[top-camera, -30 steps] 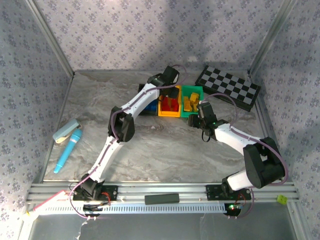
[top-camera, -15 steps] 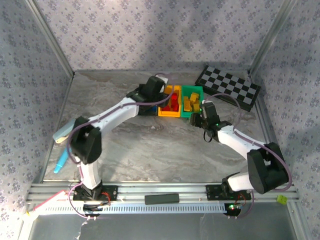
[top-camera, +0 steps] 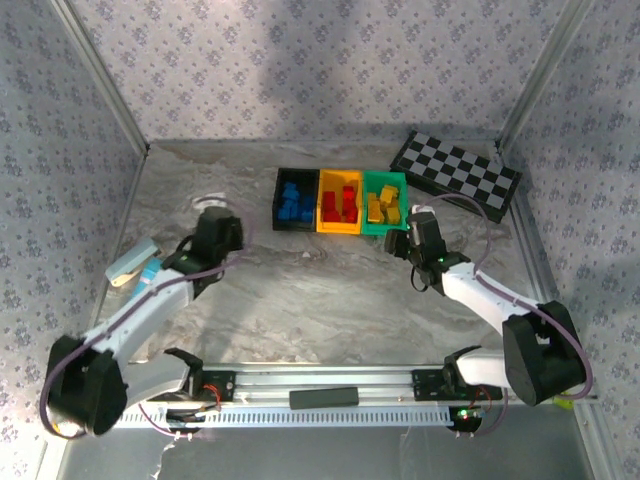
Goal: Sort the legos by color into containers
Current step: Reset both arms
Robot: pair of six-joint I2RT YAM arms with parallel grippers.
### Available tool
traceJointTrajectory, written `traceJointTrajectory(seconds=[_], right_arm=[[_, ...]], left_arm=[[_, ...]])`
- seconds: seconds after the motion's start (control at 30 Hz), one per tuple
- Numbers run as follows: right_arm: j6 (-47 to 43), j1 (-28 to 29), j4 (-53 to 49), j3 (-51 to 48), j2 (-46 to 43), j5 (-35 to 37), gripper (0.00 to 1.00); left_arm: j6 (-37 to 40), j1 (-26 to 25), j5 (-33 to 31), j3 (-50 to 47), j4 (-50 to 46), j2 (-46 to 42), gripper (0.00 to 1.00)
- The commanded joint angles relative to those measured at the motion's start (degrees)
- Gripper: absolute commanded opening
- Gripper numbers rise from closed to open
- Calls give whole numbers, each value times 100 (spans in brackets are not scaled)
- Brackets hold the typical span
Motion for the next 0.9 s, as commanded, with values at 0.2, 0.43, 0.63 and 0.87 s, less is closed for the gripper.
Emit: traceJointTrajectory(seconds=[0.2, 0.43, 0.63, 0.87], right_arm=[[53, 85, 188, 40, 216, -42, 64], [-25, 133, 268, -52, 86, 57, 64], [-97, 138, 264, -19, 97, -54, 64], [-129, 137, 211, -31, -26, 22, 64]], left_arm=[[-697, 1626, -347, -1114, 1034, -767, 95], [479, 2146, -249, -1199, 2086, 46, 100], [1395, 2322, 527, -2253, 5234, 948, 100], [1909, 2307, 1819, -1891, 5676, 2315, 100]])
